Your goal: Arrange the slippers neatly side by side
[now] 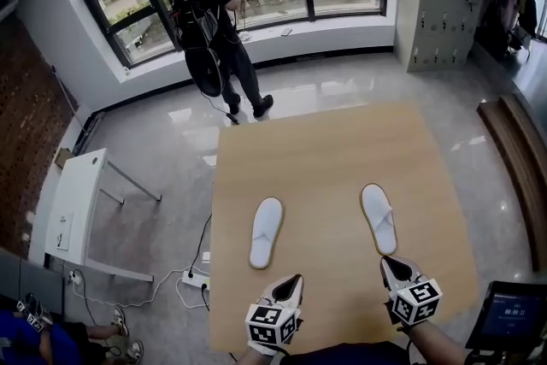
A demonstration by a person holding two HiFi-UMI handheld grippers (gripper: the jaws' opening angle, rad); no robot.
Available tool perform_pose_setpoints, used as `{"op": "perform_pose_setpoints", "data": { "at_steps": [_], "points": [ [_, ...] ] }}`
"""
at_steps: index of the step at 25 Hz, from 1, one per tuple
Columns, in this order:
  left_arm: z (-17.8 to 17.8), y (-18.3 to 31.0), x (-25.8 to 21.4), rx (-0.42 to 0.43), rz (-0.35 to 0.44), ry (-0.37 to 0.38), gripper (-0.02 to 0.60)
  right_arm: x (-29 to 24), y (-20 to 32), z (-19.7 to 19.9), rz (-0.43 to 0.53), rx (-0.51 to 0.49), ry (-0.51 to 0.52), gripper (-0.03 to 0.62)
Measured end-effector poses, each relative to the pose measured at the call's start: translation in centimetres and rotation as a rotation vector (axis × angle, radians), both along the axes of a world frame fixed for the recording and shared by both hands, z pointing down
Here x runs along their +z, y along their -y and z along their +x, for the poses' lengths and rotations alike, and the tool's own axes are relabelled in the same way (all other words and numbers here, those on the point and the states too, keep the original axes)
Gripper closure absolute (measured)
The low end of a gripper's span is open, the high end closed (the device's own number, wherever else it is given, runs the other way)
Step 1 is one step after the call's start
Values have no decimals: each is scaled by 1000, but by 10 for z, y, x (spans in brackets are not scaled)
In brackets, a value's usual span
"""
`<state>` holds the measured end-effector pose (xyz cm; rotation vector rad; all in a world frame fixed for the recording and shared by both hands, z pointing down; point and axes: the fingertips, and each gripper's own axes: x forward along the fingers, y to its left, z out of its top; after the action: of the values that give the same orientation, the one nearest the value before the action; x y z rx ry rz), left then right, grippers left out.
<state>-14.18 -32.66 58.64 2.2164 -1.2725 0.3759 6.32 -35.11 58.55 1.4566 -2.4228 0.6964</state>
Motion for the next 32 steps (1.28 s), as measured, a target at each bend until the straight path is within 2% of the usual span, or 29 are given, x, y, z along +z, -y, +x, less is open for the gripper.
{"op": "perform_pose_setpoints", "data": {
  "at_steps": [7,12,15,18,21,25,32],
  "points": [
    [-22,42,14,-69,8,51,577,19,52,39,34,61,-74,583],
    [-45,86,44,-102,17,145,577,57,94,54,9,56,-133,583],
    [-63,107,57,-108,26,199,577,76,110,59,-1,56,-173,583],
    [-74,124,72,-95,25,204,577,93,126,61,11,51,-213,583],
    [-85,142,98,-98,-13,234,577,117,143,67,-7,51,-232,583],
    [-105,166,136,-133,-107,324,577,147,163,78,-53,50,-257,583],
    [-134,184,160,-144,-175,391,577,174,169,77,-123,17,-324,583]
  ]
}}
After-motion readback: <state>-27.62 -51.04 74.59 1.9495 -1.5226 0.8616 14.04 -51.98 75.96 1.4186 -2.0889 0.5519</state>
